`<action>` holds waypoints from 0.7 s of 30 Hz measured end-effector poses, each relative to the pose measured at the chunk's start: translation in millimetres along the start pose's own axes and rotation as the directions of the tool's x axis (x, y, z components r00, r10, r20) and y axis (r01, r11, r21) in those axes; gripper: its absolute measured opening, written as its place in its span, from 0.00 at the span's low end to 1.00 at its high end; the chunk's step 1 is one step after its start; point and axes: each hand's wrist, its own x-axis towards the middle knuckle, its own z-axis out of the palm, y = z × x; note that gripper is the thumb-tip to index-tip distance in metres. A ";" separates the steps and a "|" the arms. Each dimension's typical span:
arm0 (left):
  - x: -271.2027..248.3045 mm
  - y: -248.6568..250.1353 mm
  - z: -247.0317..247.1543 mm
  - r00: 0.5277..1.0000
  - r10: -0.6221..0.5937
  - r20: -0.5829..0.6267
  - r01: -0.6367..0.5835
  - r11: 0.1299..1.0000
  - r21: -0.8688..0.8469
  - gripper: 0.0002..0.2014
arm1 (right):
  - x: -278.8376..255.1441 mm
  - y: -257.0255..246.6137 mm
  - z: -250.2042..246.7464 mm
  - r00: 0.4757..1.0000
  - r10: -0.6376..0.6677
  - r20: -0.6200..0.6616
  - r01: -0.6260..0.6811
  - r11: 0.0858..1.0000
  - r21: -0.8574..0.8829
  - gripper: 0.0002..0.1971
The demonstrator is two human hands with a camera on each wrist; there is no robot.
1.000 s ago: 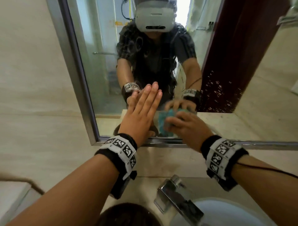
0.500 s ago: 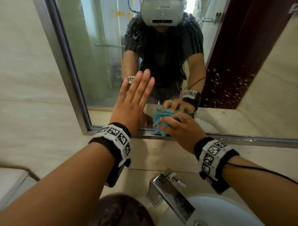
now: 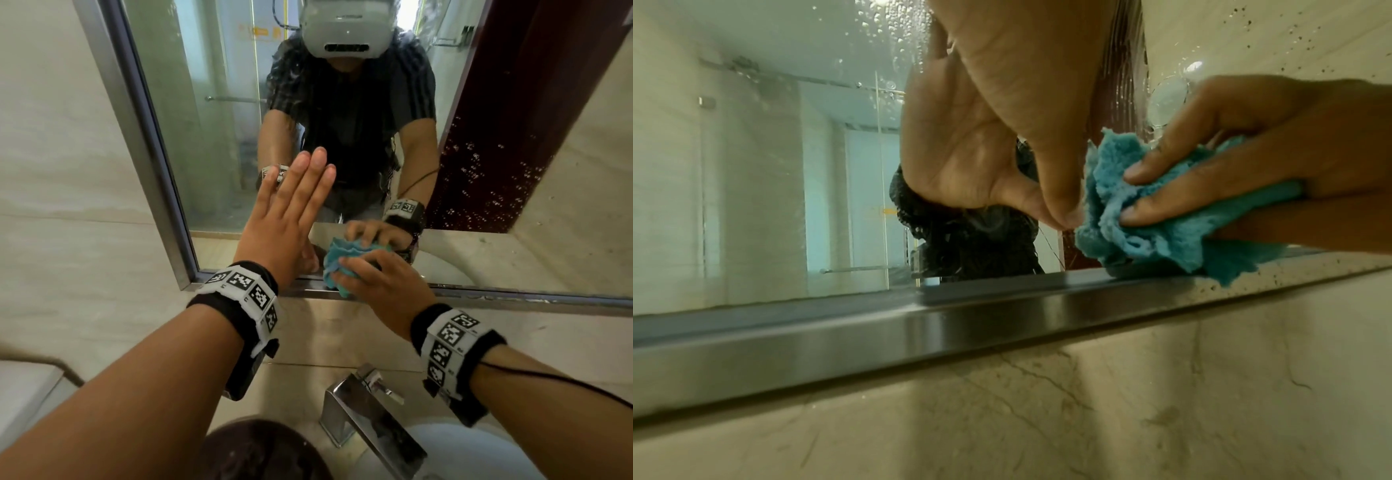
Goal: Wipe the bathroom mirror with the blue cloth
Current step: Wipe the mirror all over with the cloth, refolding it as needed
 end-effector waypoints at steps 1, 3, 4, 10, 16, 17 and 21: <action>-0.1 -0.9 0.1 1.000 0.007 0.002 -0.007 1.000 0.002 0.64 | 1.0 3.5 -3.8 1.000 -0.021 0.004 0.020 0.999 0.038 0.29; -0.5 -3.2 0.9 1.000 0.027 -0.006 -0.027 1.000 0.016 0.63 | 13.5 11.3 -19.1 0.999 -0.037 0.018 0.037 0.998 0.043 0.23; -0.7 -4.8 1.6 0.999 0.036 -0.014 -0.036 0.999 0.020 0.62 | 23.4 14.6 -26.3 1.000 -0.024 0.008 0.024 0.999 0.035 0.20; -0.4 -8.6 8.9 0.996 0.056 -0.077 -0.055 0.998 0.007 0.49 | 47.6 -17.7 -16.1 0.998 0.049 -0.038 -0.046 0.995 0.091 0.15; -0.2 -11.9 5.7 0.994 0.094 -0.057 -0.094 0.996 0.011 0.61 | -32.3 9.9 -11.4 0.990 0.073 0.117 -0.084 0.993 0.088 0.25; -1.3 -13.9 4.6 0.993 0.105 -0.058 -0.105 0.994 0.009 0.60 | -34.8 11.4 -14.1 0.989 0.086 0.124 -0.096 0.992 0.079 0.25; -7.7 -27.0 5.8 0.978 0.199 -0.057 -0.197 0.980 0.036 0.50 | -5.7 -11.1 -6.6 0.993 0.105 0.047 -0.109 0.989 0.097 0.23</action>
